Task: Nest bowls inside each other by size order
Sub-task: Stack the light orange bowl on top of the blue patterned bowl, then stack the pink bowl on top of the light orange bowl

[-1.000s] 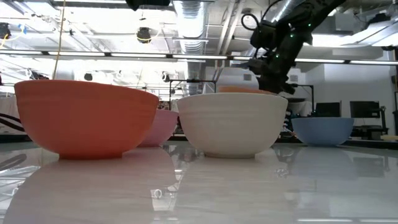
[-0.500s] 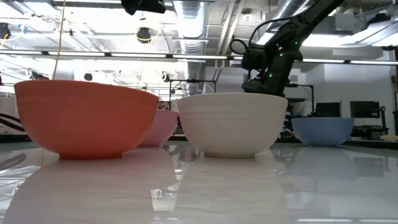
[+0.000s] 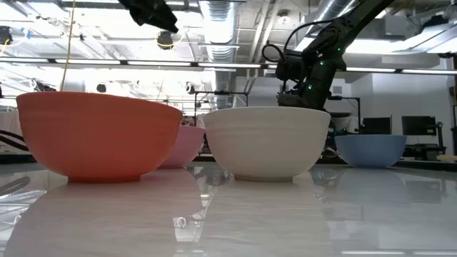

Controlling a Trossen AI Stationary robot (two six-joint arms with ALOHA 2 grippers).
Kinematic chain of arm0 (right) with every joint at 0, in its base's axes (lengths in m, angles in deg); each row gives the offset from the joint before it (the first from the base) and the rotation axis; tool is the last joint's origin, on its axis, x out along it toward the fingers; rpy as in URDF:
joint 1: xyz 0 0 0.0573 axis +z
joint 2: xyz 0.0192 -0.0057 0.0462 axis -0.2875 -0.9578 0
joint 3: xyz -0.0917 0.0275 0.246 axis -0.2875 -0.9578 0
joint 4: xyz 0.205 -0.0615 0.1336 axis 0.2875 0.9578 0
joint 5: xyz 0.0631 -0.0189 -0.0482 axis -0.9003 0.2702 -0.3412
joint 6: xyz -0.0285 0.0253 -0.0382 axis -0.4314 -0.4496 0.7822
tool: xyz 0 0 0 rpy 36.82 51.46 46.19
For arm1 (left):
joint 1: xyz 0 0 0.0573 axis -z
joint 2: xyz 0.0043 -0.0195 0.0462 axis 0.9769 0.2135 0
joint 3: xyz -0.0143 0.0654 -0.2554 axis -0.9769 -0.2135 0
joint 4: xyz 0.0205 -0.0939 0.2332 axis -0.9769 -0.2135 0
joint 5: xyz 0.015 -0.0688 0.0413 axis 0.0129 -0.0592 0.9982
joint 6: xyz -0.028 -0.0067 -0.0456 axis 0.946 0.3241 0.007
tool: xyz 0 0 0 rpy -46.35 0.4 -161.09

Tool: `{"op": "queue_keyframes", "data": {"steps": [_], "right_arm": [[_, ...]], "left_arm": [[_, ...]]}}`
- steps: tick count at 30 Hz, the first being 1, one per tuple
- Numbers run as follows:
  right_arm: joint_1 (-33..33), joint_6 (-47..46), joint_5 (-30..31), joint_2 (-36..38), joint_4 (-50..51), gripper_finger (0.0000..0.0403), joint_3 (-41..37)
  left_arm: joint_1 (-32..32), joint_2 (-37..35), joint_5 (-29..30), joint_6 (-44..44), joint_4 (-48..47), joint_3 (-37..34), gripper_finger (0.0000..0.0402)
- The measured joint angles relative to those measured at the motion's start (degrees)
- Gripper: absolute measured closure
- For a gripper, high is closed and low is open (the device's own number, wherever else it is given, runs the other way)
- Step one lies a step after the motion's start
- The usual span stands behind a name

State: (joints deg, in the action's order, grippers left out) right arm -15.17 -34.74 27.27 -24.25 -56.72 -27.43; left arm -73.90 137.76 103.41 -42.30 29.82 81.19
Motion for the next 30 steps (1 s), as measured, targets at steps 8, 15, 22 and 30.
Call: {"op": "queue_keyframes", "data": {"steps": [8, 15, 22, 30], "right_arm": [[-0.02, 0.6, -5.13, 0.02, 0.62, 0.0217, 4.53], [0.0, 2.5, -4.96, 0.04, 1.81, 0.0203, 6.96], [-0.06, 2.89, 0.62, 0.3, 4.18, 0.0206, 6.96], [0.34, 4.36, 3.44, 2.95, 5.41, 0.0206, 6.96]], "left_arm": [[-1.17, 0.25, 1.51, 5.79, -5.76, 0.0, 0.0175], [-5.87, 3.13, 0.31, 8.22, -8.23, 0.0, 0.0175], [-9.95, 9.11, -0.63, 5.62, -7.6, 0.0, 0.0175], [-16.35, 16.21, -4.92, 3.41, -7.61, 0.0, 0.0175]]}}
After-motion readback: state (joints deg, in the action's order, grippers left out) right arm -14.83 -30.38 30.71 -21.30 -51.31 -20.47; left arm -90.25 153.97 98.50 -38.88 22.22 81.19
